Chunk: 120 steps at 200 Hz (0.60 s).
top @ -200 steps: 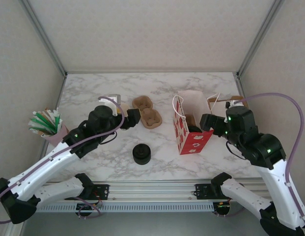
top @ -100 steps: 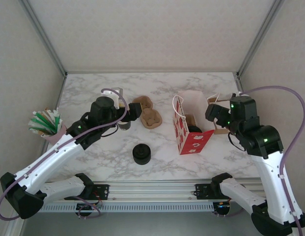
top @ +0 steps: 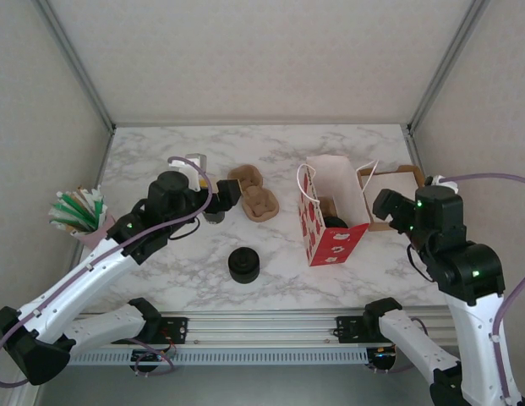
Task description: Pack the takeout coffee
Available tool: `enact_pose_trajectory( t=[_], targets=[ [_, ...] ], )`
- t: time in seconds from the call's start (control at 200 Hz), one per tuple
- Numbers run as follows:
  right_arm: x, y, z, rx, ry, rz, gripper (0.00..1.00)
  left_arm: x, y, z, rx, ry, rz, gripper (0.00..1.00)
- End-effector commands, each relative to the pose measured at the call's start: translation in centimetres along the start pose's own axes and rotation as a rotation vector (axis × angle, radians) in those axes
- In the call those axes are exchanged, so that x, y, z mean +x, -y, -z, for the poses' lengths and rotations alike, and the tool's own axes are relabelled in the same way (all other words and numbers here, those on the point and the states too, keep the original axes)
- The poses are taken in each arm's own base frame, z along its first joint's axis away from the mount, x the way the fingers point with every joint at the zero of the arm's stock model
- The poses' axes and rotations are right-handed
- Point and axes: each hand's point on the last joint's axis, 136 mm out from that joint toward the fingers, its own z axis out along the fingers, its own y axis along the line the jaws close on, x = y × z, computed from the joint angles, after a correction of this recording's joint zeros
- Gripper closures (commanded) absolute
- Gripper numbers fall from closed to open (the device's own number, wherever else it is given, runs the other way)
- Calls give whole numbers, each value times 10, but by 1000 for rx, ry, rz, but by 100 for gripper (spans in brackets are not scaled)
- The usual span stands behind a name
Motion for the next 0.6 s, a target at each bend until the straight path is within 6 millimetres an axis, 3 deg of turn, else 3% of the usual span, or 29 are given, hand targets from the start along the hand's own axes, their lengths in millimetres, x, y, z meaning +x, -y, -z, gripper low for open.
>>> enact_pose_trajectory(
  t=[0.0, 0.19, 0.365, 0.596],
  targets=[
    [12, 4, -10, 21, -32, -5, 1, -2, -10, -2, -33, 9, 16, 0],
    [21, 4, -17, 16, -56, -8, 1, 0, -28, -5, -98, -13, 23, 0],
    [11, 5, -8, -4, 11, -31, 1, 3, -53, -5, -168, -45, 41, 2],
    [11, 8, -33, 77, -30, -32, 1, 5, -82, -8, -221, -80, 94, 9]
  ],
)
